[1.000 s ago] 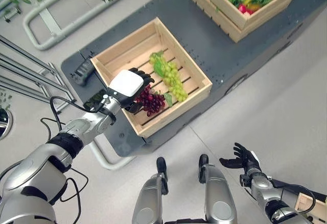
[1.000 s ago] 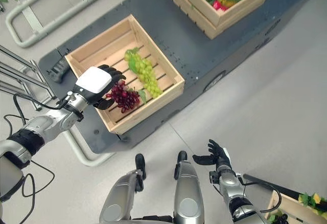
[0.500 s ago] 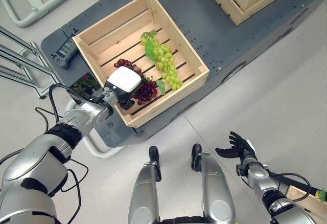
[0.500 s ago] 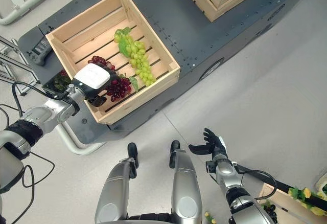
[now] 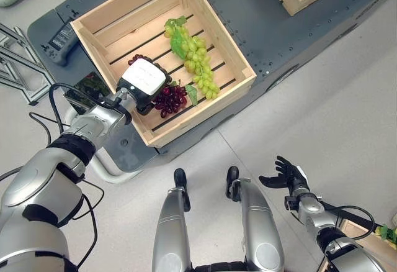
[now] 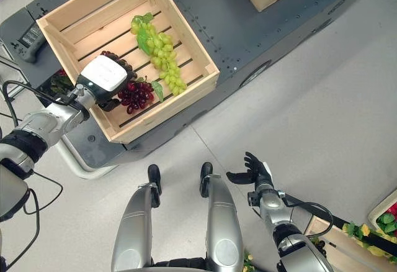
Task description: Pick up the fruits from the basket on one side to the basket on the other side
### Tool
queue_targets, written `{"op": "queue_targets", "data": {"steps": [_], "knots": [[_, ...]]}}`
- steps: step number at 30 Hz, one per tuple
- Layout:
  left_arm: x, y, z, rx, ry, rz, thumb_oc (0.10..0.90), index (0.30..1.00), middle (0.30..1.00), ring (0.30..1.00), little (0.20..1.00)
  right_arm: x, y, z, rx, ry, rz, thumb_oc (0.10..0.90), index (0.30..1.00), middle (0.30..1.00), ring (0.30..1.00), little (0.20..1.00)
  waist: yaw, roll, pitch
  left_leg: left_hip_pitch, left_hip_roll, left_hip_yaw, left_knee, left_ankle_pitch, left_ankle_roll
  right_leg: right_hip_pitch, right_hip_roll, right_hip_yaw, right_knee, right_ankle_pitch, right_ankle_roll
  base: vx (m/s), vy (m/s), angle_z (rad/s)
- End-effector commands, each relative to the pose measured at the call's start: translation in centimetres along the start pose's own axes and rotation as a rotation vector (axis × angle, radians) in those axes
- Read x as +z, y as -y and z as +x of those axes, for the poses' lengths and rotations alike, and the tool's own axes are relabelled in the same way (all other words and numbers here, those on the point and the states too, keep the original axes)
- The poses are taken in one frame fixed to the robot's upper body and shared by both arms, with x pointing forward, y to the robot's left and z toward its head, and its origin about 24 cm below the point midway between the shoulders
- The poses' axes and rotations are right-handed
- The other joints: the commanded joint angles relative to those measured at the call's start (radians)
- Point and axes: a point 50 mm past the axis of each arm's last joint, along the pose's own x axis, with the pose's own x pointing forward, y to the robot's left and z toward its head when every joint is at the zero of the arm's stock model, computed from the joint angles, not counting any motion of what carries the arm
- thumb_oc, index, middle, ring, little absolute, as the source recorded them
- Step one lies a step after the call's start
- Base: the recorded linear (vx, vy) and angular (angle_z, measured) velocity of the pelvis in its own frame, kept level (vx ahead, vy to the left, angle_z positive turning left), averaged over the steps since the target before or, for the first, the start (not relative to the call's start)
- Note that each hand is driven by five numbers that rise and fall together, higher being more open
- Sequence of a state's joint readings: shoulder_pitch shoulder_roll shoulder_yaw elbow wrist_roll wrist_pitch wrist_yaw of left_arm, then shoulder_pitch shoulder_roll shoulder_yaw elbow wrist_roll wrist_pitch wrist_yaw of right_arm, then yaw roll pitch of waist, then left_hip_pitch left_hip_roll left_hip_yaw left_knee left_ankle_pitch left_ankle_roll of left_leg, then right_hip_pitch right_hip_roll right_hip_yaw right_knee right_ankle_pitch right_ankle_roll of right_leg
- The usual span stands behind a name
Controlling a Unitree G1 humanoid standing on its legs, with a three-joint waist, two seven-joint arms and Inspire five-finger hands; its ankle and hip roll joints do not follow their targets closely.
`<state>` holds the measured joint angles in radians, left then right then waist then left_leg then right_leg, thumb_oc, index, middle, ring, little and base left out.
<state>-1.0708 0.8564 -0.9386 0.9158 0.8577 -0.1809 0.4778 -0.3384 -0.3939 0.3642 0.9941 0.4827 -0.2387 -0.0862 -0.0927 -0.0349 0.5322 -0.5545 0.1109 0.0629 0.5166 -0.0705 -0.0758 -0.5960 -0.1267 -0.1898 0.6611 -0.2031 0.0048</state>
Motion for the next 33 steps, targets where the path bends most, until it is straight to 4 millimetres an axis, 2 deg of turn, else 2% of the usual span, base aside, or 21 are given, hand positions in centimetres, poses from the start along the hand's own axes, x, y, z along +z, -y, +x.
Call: {"op": "queue_targets", "data": {"steps": [1,2,5,9,13,18,22,26,33], "knots": [[-4.9,-5.6,0.9,0.214,-0.115,0.108,0.800,0.900,0.900,0.900,0.900,1.6,1.3,0.0,-0.045,0.088,0.052,0.800,0.900,0.900,0.900,0.900,0.003,-0.018,-0.012,0.008,-0.027,0.086,0.054,-0.048,0.067,0.031,0.040,0.085,-0.061,0.095,0.044,0.00,0.015,0.04],[-4.9,-4.9,0.8,0.164,-0.120,0.112,0.800,0.900,0.900,0.900,0.900,1.7,1.2,0.1,-0.047,0.090,0.050,0.800,0.900,0.900,0.900,0.900,0.002,-0.017,-0.012,0.005,-0.027,0.086,0.052,-0.047,0.068,0.024,0.040,0.086,-0.060,0.097,0.045,0.00,0.022,0.05],[-4.6,-4.9,0.8,0.198,-0.114,0.122,0.800,0.900,0.900,0.900,0.900,2.0,1.1,0.3,-0.052,0.094,0.049,0.800,0.900,0.900,0.900,0.900,0.002,-0.016,-0.012,-0.001,-0.030,0.086,0.044,-0.045,0.068,0.016,0.042,0.089,-0.067,0.101,0.046,0.00,0.000,0.00],[-4.8,-7.1,0.4,0.514,-0.111,0.084,0.800,0.900,0.900,0.900,0.900,1.7,1.0,0.1,-0.056,0.099,0.058,0.800,0.900,0.900,0.900,0.900,0.006,-0.017,-0.012,-0.008,-0.029,0.088,0.040,-0.051,0.071,-0.001,0.041,0.090,-0.064,0.103,0.049,0.00,0.000,0.00],[-4.7,-7.2,0.1,0.599,-0.112,0.064,0.800,0.900,0.900,0.900,0.900,1.4,0.7,0.0,-0.058,0.094,0.065,0.800,0.900,0.900,0.900,0.900,0.012,-0.019,-0.012,-0.013,-0.033,0.083,0.039,-0.055,0.072,-0.006,0.041,0.086,-0.061,0.101,0.049,0.00,0.000,0.00],[-3.7,-5.6,0.4,0.460,-0.064,0.037,0.800,0.900,0.900,0.900,0.900,1.6,0.4,0.1,-0.052,0.092,0.060,0.800,0.900,0.900,0.900,0.900,0.010,-0.018,-0.012,-0.013,-0.037,0.079,0.031,-0.053,0.071,-0.011,0.041,0.086,-0.063,0.103,0.048,0.00,0.000,0.00],[-3.0,-5.7,0.6,0.447,0.002,-0.002,0.800,0.900,0.900,0.900,0.900,1.8,0.5,0.1,-0.053,0.099,0.048,0.800,0.900,0.900,0.900,0.900,0.003,-0.012,-0.012,-0.014,-0.037,0.084,0.026,-0.054,0.073,-0.021,0.040,0.089,-0.063,0.104,0.048,0.00,0.000,0.00],[-1.9,-5.7,1.4,0.300,0.083,-0.033,0.800,0.900,0.900,0.900,0.900,2.5,0.8,0.3,-0.066,0.110,0.045,0.800,0.900,0.900,0.900,0.900,-0.002,-0.006,-0.012,-0.026,-0.040,0.084,0.028,-0.055,0.072,-0.034,0.038,0.088,-0.063,0.108,0.051,0.00,0.000,0.00],[-2.5,-4.9,1.9,0.065,0.000,-0.057,0.800,0.900,0.900,0.900,0.900,3.1,1.0,0.5,-0.075,0.123,0.047,0.800,0.900,0.900,0.900,0.900,-0.009,-0.005,-0.012,-0.040,-0.038,0.090,0.017,-0.049,0.073,-0.054,0.038,0.088,-0.073,0.118,0.056,0.00,0.000,0.00]]}}
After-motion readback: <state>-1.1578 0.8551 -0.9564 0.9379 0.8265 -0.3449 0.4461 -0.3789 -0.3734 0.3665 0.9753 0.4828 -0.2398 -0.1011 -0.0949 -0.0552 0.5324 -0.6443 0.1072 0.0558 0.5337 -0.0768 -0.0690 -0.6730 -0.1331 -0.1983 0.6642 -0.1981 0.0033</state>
